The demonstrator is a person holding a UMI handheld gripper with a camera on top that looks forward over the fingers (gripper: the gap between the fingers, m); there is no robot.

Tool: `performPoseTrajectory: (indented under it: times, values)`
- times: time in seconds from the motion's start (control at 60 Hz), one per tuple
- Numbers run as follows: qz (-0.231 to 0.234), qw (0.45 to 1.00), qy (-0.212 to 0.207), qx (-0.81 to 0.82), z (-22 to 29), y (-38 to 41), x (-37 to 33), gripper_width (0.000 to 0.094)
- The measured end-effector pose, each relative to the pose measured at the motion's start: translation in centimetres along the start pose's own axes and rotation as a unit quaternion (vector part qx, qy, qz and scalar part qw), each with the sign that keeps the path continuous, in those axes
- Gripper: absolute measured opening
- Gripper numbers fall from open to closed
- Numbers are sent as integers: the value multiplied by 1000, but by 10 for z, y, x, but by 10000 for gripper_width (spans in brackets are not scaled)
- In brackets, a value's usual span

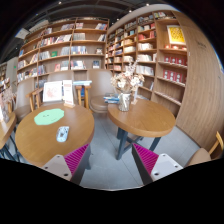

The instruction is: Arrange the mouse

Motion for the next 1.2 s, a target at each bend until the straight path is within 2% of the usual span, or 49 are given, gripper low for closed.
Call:
performPoseTrajectory:
  times: [0.117, 0.35, 0.867, 1.2]
  values:
    - [4, 1000, -8, -11, 2, 2, -3, 855]
    - [31, 999, 7, -19, -15, 28, 10, 856]
    - [155, 984, 58, -62, -76, 160, 24, 851]
    - [167, 981, 66, -71, -92, 194, 70, 850]
Point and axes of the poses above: the point between the fingertips, and its own axes, seen from behind it with the camera up: y to the left, z up, x forward, the way the camera looks, the point moved 5 cm from there along -x, backward, against the way the camera looks, and after that the axes turned 15 degrees about x, right-handed, at the moved point
